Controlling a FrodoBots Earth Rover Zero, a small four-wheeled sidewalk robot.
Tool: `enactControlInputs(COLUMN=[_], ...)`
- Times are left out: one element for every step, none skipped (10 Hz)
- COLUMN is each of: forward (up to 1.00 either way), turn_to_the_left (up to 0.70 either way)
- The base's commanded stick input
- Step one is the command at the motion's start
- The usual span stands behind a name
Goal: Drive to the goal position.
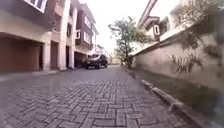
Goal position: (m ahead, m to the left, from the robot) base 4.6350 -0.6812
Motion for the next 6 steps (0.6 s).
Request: enactControlInputs(forward=[0.70, 0.70, 0.70, 0.70, 0.70, 0.70], turn_to_the_left=[0.00, 0.00, 0.00, 0.00, 0.00, 0.00])
